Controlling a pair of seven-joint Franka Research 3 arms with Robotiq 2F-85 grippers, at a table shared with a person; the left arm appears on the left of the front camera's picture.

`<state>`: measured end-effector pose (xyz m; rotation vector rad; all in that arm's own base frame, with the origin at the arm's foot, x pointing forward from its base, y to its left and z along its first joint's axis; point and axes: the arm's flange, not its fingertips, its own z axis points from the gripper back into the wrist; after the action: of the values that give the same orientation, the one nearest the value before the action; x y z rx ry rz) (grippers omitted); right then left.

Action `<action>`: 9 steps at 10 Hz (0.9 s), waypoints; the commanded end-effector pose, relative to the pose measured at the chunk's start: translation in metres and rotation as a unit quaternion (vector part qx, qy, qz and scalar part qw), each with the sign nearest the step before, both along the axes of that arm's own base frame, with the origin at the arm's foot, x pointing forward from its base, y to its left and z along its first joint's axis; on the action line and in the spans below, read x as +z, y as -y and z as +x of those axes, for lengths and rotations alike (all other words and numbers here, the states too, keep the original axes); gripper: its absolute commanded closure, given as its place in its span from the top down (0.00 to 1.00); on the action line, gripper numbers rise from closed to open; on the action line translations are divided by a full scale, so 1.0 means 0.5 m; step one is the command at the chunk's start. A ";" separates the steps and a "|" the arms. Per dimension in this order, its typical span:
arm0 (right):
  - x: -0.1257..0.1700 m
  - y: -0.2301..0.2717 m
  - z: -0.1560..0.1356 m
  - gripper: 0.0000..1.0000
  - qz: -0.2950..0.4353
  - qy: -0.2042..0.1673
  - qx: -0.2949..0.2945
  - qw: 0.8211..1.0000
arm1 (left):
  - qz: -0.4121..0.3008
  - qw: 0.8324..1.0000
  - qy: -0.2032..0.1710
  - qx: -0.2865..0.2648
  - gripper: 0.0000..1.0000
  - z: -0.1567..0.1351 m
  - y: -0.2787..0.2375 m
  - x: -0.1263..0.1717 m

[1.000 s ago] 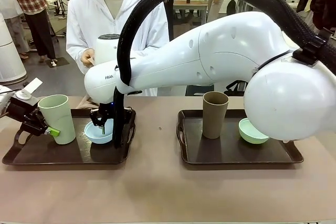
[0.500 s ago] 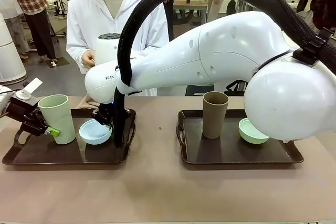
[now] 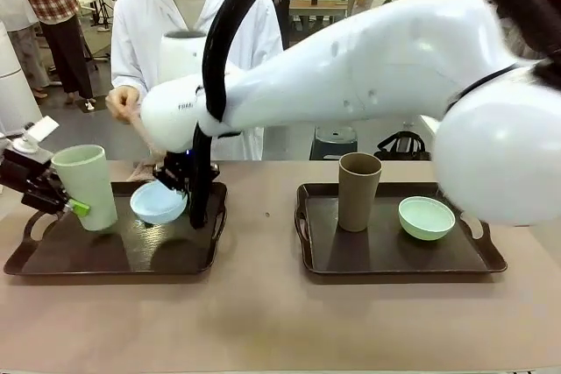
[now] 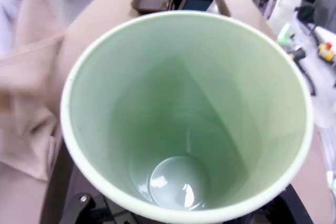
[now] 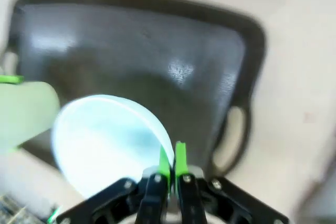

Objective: Set up a tray with a mat and arrange the tableware.
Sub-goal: Pick up the Picnic Bowl and Reusable plastic cup from the Handle tray in front of the human's position and hold them in the air.

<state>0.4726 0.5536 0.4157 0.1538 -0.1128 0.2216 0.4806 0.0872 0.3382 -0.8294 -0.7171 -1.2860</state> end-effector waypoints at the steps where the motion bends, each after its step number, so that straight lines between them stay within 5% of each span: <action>1: 0.151 0.071 -0.095 0.00 -0.012 0.024 -0.018 0.999 | -0.010 1.000 0.019 0.010 0.00 -0.069 -0.046 0.163; 3: 0.269 0.105 -0.159 0.00 -0.024 0.055 -0.036 0.998 | 0.004 0.999 0.052 0.014 0.00 -0.095 -0.078 0.267; 5: 0.309 0.119 -0.183 0.00 -0.015 0.046 -0.042 0.998 | 0.013 0.997 0.064 0.042 0.00 -0.133 -0.081 0.326; 9: 0.330 0.102 -0.162 0.00 -0.008 0.049 -0.020 0.999 | 0.000 0.998 0.064 0.018 0.00 -0.115 -0.087 0.302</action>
<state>0.3907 0.4999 0.5787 0.1227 -0.1907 0.1793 0.4221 0.1303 0.4873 -0.7451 -0.8198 -1.3002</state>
